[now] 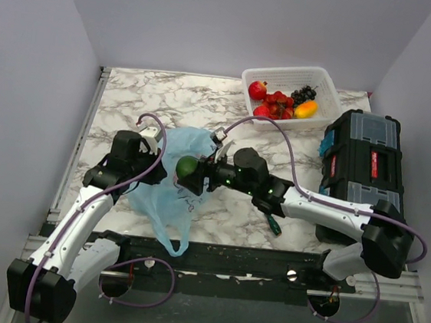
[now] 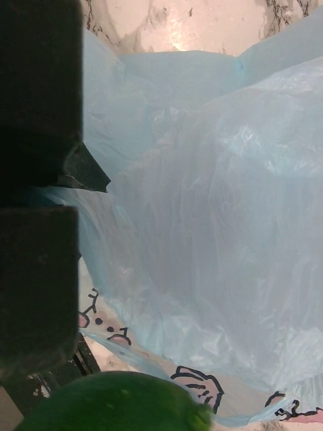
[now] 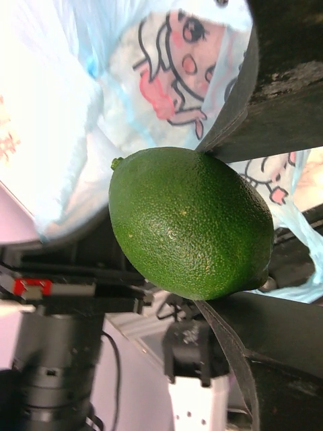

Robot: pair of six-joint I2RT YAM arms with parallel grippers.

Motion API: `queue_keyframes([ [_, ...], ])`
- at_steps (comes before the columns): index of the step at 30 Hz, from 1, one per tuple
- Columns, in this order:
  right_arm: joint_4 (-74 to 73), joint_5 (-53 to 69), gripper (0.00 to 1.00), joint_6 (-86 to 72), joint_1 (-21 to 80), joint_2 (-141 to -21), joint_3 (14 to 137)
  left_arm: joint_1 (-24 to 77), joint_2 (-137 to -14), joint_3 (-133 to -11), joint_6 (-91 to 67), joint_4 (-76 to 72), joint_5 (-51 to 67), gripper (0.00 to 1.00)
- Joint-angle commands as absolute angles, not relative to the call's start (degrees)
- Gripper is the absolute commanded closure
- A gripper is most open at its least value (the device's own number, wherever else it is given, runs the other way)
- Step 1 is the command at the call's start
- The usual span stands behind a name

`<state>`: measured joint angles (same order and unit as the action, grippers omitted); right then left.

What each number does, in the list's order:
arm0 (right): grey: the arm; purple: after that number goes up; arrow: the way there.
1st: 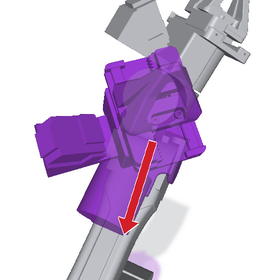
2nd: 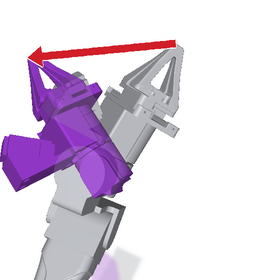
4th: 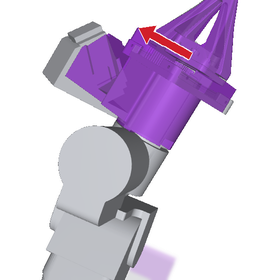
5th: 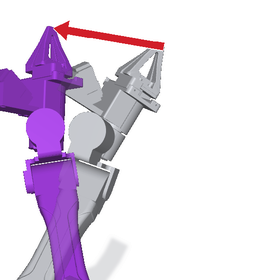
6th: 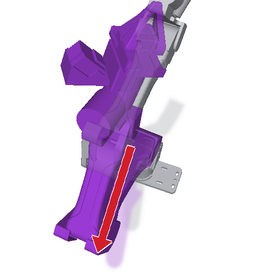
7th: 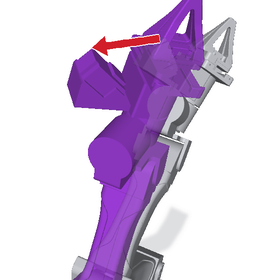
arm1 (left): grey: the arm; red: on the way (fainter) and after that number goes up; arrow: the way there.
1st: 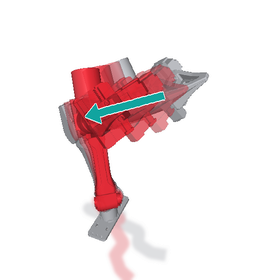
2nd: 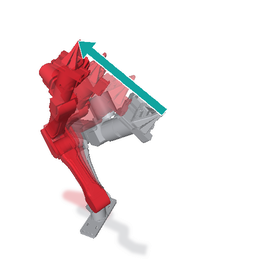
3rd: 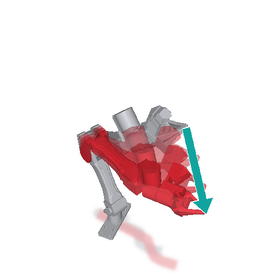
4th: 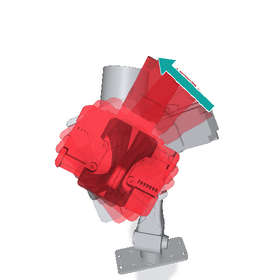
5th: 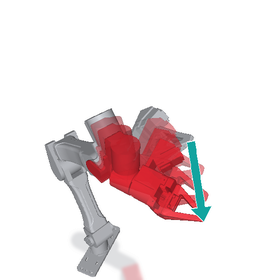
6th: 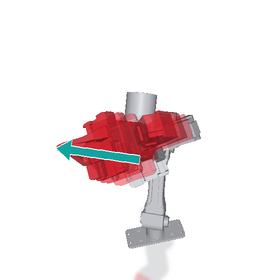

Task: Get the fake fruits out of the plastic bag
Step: Take out the fake fruit from the plastic bag, then place the fake fruit in the bin, then place the plastic bag at the center of the board.

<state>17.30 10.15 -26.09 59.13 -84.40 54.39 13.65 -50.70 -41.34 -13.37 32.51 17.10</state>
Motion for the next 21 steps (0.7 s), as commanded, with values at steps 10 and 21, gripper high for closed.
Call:
queue_keyframes([
  [10, 12.50, -16.61, 0.99, -23.29, 59.13, -77.80, 53.66, 11.04, -47.21, -43.07, -19.26, 36.12, -7.70, 1.00],
  [21, 12.04, -24.16, 0.99, -24.54, 58.23, -76.10, 51.38, 10.72, -42.73, -43.46, -23.42, 37.85, -21.42, 1.00],
])
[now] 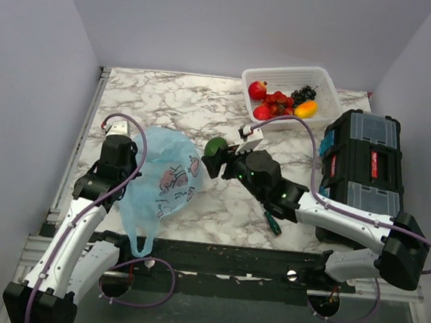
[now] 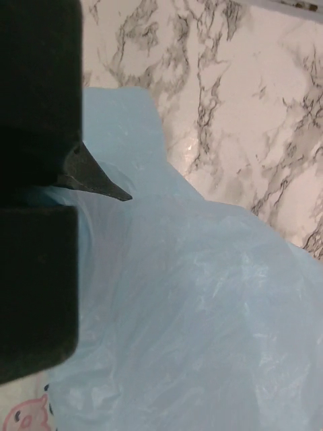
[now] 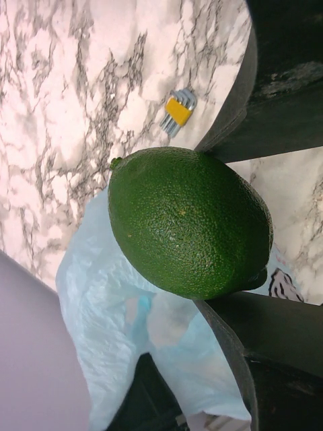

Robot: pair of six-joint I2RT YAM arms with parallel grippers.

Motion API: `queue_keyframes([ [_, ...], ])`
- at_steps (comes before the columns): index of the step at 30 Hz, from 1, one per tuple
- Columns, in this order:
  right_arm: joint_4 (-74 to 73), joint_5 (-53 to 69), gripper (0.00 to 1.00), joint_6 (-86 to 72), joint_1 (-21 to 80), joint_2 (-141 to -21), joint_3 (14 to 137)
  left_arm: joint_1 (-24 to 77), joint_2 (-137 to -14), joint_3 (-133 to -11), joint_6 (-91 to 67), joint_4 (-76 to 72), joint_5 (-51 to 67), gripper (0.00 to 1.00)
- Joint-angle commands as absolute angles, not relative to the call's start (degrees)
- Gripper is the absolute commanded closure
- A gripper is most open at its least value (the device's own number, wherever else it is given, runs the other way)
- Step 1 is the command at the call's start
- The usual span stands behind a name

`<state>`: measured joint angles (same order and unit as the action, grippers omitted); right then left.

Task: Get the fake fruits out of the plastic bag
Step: Place the plastic bag at the center of the board.

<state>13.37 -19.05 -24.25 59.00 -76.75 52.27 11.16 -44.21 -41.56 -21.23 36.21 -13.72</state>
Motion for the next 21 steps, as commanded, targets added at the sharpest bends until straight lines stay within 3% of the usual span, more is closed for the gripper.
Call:
queue_keyframes([
  [1, 11.78, -24.51, 0.99, -24.52, 58.12, -76.11, 51.47, 10.72, -42.28, -43.58, -23.75, 38.24, -22.72, 1.00],
  [6, 11.27, -25.31, 0.99, -24.62, 57.32, -77.06, 51.62, 10.72, -39.26, -43.41, -24.87, 38.58, -27.06, 1.00],
  [10, 11.03, -25.75, 0.99, -25.37, 56.31, -78.06, 51.40, 10.72, -39.85, -42.89, -23.32, 36.93, -22.85, 1.00],
  [12, 10.52, -26.06, 0.99, -26.28, 55.35, -78.52, 51.61, 10.72, -39.97, -42.89, -22.80, 36.66, -21.65, 0.87],
  [13, 10.38, -26.15, 0.99, -26.55, 54.81, -78.72, 51.61, 10.72, -39.91, -42.97, -22.68, 36.63, -21.15, 0.59],
  [14, 10.17, -26.03, 0.99, -26.89, 53.94, -78.86, 51.74, 10.72, -39.95, -43.06, -22.97, 36.72, -20.88, 0.41],
  [21, 5.67, -23.49, 0.99, -29.06, 45.25, -82.06, 56.03, 10.55, -39.47, -43.33, -21.53, 37.00, -18.73, 0.33],
])
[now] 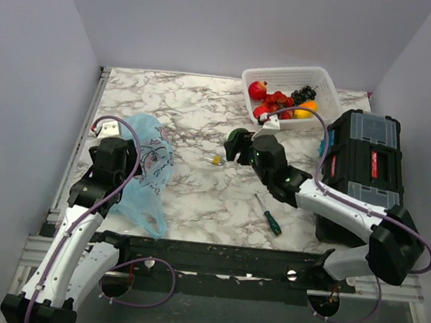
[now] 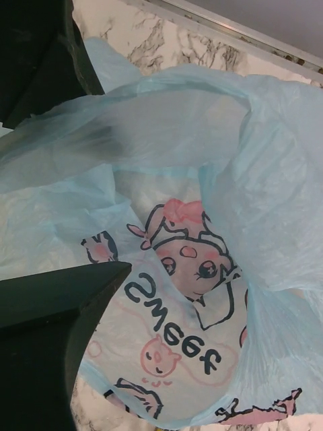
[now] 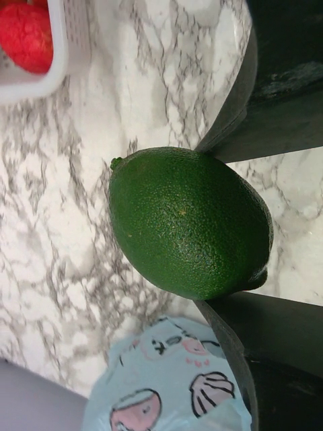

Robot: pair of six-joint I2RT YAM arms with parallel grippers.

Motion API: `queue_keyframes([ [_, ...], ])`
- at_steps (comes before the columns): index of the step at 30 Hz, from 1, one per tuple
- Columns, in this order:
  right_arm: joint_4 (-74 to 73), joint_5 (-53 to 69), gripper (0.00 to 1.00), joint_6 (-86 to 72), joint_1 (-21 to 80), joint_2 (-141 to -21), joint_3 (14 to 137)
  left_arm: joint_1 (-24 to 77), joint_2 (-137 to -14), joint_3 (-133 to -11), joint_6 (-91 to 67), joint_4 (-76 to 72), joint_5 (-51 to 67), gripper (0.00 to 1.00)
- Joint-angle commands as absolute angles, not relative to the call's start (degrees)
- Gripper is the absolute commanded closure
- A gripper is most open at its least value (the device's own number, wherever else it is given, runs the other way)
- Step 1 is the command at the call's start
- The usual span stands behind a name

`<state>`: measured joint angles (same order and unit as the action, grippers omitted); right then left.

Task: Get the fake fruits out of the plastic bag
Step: Place the plastic bag at the center of the board.

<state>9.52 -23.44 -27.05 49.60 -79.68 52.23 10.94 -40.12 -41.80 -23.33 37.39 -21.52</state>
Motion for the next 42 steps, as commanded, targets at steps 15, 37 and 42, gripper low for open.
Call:
queue_keyframes([
  [15, -11.21, -26.19, 0.99, -31.55, 25.17, -107.85, 85.47, 10.59, -36.52, -44.03, -16.11, 36.91, -6.24, 0.28],
  [37, -23.16, -16.18, 0.35, -24.79, 22.54, -129.91, 113.30, 10.63, -36.18, -43.58, -15.54, 35.81, -2.64, 0.28],
  [42, -23.21, -17.38, 0.15, -23.74, 22.53, -129.14, 112.47, 10.63, -36.00, -43.59, -15.47, 35.86, -2.72, 0.28],
])
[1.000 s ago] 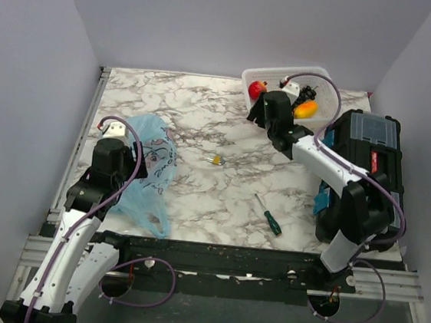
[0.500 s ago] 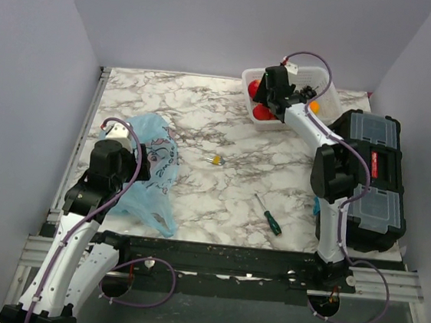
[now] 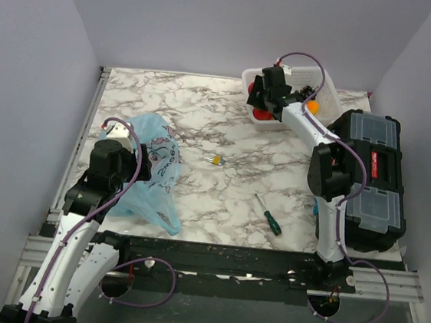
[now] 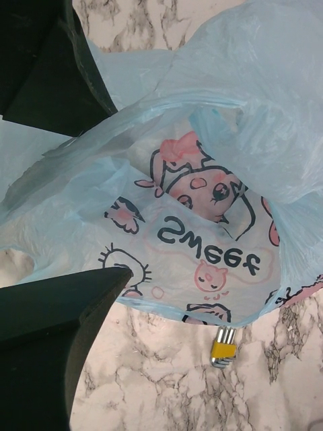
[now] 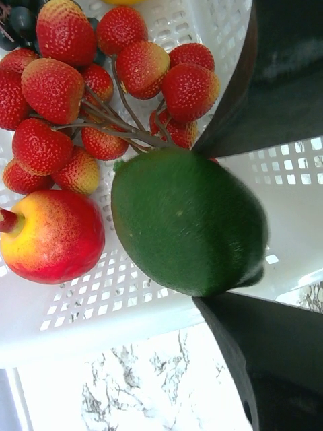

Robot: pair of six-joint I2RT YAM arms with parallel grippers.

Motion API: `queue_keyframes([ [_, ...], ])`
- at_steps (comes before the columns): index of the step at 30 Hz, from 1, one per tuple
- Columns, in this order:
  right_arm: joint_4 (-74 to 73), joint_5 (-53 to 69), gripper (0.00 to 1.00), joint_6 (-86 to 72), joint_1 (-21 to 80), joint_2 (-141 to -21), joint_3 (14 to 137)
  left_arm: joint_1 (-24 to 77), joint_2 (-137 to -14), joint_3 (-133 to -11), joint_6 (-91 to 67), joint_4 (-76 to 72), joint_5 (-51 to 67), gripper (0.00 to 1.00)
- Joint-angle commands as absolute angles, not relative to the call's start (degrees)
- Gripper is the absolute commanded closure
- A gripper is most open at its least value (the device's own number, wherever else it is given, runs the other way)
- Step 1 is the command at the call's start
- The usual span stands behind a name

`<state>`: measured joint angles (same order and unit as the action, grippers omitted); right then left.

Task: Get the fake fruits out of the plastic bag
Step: Place the plastic bag at the center of the board, then reset both arms

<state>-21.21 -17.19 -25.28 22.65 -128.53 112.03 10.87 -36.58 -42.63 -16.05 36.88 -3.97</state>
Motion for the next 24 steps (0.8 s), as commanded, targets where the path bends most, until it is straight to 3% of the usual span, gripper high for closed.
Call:
queue_keyframes([
  [1, -23.20, -17.65, 0.12, -23.76, 22.55, -128.91, 112.21, 10.58, -35.94, -43.55, -15.47, 35.86, -2.81, 0.27],
  [14, -23.14, -15.74, 0.09, -23.97, 22.56, -118.79, 104.70, 10.55, -31.38, -43.12, -15.97, 35.26, -3.16, 0.24],
  [24, -19.04, -11.82, 0.05, -26.78, 22.58, -94.82, 83.26, 10.55, -29.25, -50.53, -19.91, 37.09, -0.20, 0.20],
])
